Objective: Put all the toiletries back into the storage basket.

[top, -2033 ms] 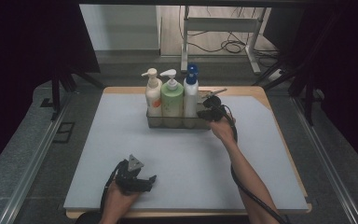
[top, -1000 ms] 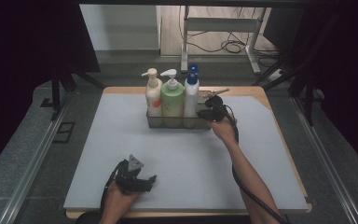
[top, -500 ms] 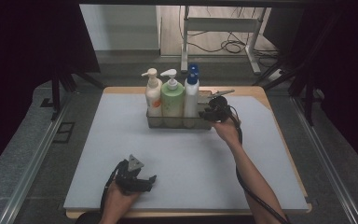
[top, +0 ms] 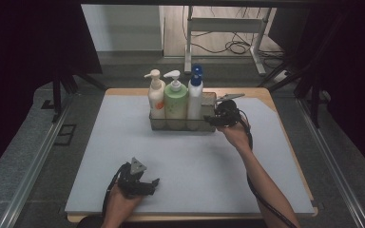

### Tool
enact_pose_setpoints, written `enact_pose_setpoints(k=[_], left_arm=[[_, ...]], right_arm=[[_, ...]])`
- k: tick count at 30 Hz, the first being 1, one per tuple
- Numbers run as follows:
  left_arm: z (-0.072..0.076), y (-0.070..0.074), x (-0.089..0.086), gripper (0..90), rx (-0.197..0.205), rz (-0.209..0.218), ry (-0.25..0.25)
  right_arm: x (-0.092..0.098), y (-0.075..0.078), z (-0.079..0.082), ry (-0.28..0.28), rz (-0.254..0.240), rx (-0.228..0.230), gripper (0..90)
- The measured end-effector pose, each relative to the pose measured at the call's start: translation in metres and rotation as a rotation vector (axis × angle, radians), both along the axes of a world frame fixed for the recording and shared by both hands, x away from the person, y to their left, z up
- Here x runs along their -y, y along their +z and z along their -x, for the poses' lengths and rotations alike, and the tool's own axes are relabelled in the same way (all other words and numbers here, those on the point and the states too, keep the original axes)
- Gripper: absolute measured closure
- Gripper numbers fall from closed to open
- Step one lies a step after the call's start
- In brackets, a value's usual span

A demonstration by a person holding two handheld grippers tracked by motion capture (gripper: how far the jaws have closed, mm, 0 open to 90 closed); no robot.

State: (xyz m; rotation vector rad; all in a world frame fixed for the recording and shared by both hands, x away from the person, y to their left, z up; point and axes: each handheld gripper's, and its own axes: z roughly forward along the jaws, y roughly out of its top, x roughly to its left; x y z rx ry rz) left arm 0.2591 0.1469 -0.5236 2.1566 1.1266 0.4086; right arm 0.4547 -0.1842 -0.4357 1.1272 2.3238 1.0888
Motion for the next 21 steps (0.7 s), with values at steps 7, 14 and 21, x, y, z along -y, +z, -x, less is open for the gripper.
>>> enact_pose_setpoints(k=[7,14,21], left_arm=[[0.0,0.0,0.0,11.8,0.0,-0.001,0.0],[0.0,0.0,0.0,11.8,0.002,0.003,0.001],[0.0,0.0,0.0,11.8,0.002,0.004,0.002]], right_arm=[[0.003,0.006,0.009,0.025,0.001,0.017,34.5],[0.009,0.009,0.019,0.042,0.017,0.032,29.3],[0.011,0.009,0.029,0.065,0.022,0.038,22.3]])
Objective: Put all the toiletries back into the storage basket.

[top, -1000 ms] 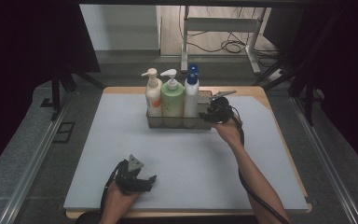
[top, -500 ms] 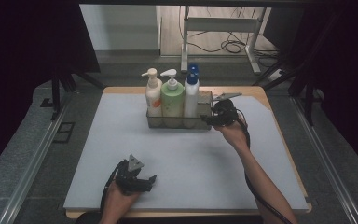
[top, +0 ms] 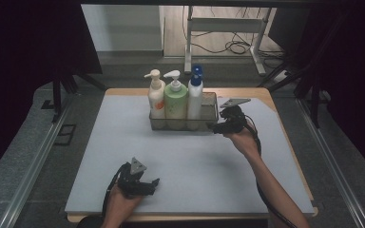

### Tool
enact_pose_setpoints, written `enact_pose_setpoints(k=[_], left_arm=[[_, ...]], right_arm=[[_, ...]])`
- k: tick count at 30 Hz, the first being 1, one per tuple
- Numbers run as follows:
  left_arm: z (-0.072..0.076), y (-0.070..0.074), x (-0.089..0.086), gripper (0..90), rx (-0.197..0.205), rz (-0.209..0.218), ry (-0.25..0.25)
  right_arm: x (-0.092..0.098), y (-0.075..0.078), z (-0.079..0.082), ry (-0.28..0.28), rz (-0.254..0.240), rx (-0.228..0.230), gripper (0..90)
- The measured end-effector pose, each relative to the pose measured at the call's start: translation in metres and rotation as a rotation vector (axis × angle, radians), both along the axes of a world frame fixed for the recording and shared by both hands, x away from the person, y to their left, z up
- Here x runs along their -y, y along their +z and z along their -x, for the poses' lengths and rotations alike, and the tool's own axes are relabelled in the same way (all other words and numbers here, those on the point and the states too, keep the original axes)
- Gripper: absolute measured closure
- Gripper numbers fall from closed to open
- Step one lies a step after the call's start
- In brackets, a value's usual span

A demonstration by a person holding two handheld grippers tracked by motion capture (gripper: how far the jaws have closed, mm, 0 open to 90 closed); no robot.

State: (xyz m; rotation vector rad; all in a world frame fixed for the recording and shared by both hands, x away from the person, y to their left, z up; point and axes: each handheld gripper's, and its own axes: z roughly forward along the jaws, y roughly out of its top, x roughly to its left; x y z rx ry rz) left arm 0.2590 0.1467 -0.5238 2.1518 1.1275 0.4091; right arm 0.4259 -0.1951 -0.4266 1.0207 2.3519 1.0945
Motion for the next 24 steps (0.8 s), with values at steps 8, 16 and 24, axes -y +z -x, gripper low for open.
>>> enact_pose_setpoints(k=[8,16,24], left_arm=[[0.0,0.0,0.0,11.8,0.0,0.0,0.0],[0.0,0.0,0.0,11.8,0.001,0.0,0.0],[0.0,0.0,0.0,11.8,0.001,-0.001,0.0]], right_arm=[[-0.001,0.001,0.013,0.038,0.024,0.011,14.4],[0.003,0.003,0.029,0.082,0.044,0.017,11.0],[0.013,0.002,0.044,0.097,0.082,0.027,2.1]])
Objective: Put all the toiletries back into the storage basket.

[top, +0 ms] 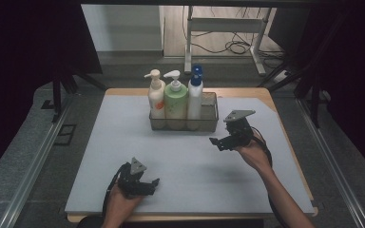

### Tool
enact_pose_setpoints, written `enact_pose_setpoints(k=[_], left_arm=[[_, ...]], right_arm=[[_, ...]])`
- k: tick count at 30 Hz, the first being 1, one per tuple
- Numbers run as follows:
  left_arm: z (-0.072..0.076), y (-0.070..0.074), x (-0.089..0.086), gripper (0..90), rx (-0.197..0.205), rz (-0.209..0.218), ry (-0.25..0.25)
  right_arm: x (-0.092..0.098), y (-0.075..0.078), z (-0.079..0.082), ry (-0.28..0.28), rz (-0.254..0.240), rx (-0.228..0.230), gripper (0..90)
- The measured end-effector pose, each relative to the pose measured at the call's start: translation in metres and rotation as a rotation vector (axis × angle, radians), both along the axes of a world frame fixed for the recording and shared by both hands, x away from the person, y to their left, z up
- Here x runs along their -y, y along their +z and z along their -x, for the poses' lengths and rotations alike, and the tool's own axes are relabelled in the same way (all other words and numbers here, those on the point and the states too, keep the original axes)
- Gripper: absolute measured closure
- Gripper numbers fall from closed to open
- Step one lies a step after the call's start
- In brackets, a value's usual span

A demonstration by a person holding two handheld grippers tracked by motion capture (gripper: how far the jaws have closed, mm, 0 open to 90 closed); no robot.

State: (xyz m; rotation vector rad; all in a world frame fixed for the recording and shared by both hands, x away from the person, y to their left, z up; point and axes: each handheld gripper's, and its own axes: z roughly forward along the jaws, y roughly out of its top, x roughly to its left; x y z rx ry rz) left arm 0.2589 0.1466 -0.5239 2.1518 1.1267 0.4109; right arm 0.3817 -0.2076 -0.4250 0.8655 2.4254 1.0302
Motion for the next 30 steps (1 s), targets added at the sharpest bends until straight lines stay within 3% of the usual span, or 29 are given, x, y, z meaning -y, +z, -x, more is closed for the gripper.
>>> enact_pose_setpoints(k=[9,17,21,30], left_arm=[[0.0,0.0,0.0,11.8,0.0,0.0,0.0],[0.0,0.0,0.0,11.8,0.001,0.0,0.001],[0.0,0.0,0.0,11.8,0.001,0.002,0.002],[0.0,0.0,0.0,11.8,0.004,0.004,0.003]], right_arm=[[0.013,-0.005,0.016,0.007,0.003,-0.002,0.0],[0.023,-0.01,0.031,0.026,-0.006,0.022,0.0],[0.03,-0.013,0.039,0.016,-0.009,0.043,0.0],[0.048,-0.021,0.057,-0.007,0.003,0.04,0.0]])
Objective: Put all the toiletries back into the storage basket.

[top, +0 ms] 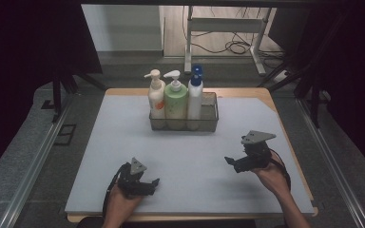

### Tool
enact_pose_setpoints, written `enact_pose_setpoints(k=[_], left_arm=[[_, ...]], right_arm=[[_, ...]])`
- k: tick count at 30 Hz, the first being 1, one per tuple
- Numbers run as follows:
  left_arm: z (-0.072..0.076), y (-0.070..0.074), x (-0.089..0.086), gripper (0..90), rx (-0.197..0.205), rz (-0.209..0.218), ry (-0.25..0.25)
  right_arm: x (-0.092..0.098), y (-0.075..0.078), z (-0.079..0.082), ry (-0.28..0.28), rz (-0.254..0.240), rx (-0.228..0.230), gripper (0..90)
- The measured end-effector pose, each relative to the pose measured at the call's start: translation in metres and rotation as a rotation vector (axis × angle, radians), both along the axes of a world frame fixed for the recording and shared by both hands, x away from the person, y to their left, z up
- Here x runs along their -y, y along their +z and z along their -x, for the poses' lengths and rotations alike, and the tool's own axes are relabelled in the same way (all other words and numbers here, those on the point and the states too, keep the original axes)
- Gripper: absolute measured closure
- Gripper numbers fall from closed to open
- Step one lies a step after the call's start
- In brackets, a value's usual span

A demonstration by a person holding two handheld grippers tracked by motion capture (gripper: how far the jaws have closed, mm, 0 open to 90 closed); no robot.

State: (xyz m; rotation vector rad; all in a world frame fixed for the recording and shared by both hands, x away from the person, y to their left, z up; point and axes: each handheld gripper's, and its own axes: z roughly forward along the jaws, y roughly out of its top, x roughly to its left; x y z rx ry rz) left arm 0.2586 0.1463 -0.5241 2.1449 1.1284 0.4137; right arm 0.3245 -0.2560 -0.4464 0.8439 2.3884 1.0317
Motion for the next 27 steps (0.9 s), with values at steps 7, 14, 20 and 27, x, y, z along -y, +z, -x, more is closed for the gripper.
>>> enact_pose_setpoints(k=[7,14,20,27], left_arm=[[0.0,0.0,0.0,11.8,0.0,0.004,0.003],[0.0,0.0,0.0,11.9,-0.001,0.003,0.003],[0.0,0.0,0.0,11.9,0.0,0.003,0.003],[0.0,0.0,0.0,11.9,0.0,0.003,0.002]], right_arm=[[0.014,-0.008,0.015,-0.027,-0.032,-0.011,0.0],[0.025,-0.023,0.028,-0.055,-0.035,-0.039,0.0],[0.032,-0.041,0.033,-0.074,-0.049,-0.069,0.0],[0.03,-0.059,0.035,-0.065,-0.042,-0.095,0.0]])
